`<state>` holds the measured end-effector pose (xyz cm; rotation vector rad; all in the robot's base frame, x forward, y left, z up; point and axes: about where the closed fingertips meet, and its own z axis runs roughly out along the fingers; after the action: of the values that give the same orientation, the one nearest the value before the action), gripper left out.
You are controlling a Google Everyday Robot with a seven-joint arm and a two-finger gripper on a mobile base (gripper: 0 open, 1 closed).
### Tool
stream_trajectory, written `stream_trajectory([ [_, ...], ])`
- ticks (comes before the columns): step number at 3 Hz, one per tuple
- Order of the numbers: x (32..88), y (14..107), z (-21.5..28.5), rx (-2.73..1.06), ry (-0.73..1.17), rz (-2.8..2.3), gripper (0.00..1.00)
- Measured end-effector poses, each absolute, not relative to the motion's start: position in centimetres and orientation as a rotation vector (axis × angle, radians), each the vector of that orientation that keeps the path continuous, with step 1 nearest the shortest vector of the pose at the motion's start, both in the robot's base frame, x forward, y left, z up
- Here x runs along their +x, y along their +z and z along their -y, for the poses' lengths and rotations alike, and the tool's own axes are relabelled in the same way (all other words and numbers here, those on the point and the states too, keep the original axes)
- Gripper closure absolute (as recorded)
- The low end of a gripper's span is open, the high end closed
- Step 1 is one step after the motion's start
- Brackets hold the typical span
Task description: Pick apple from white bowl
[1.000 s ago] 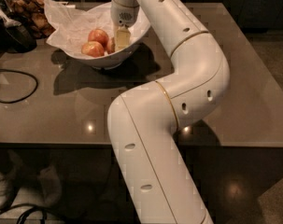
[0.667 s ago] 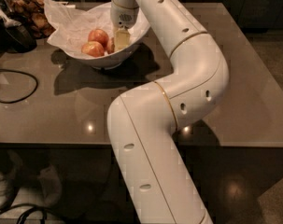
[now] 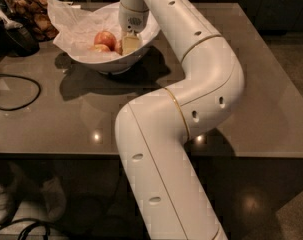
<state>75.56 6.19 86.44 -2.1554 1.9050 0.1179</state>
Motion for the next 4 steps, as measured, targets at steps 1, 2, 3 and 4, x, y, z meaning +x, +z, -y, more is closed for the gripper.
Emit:
stream_trajectory([
  [1, 75.56, 86.44, -6.19, -2.155, 0.118, -1.905, 0.68],
  [2, 75.57, 86.44, -6.19, -2.155, 0.118, -1.905, 0.91],
  [3, 75.57, 86.44, -6.19, -2.155, 0.118, -1.905, 1.00],
  [4, 75.57, 86.44, -6.20, -2.155, 0.118, -1.905, 1.00],
])
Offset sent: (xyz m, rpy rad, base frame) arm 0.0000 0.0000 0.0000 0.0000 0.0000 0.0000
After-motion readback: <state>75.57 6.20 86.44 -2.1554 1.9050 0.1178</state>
